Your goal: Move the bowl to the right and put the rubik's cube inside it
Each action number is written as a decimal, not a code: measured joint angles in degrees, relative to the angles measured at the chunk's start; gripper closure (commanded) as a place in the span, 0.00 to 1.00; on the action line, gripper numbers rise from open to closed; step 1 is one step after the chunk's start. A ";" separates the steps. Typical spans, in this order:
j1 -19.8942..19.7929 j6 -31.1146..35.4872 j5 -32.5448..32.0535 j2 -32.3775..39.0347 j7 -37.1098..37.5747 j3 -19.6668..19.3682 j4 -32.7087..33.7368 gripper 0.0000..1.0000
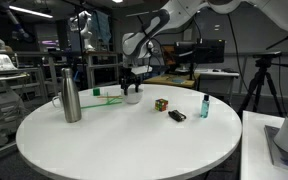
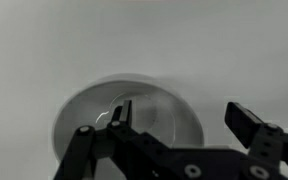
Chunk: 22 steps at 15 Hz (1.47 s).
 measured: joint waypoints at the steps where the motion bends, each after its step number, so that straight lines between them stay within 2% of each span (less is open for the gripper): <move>1: 0.15 -0.05 0.00 0.35 0.30 -0.02 0.23 0.00; 12: 0.94 -1.24 0.01 1.91 0.92 -0.02 1.62 0.02; 14: 1.23 -1.37 0.01 2.35 0.93 -0.02 2.07 0.26; 15: 1.34 -1.41 0.01 2.49 0.93 -0.02 2.20 0.31; 22: 1.42 -2.14 0.01 2.69 0.93 -0.18 2.66 0.85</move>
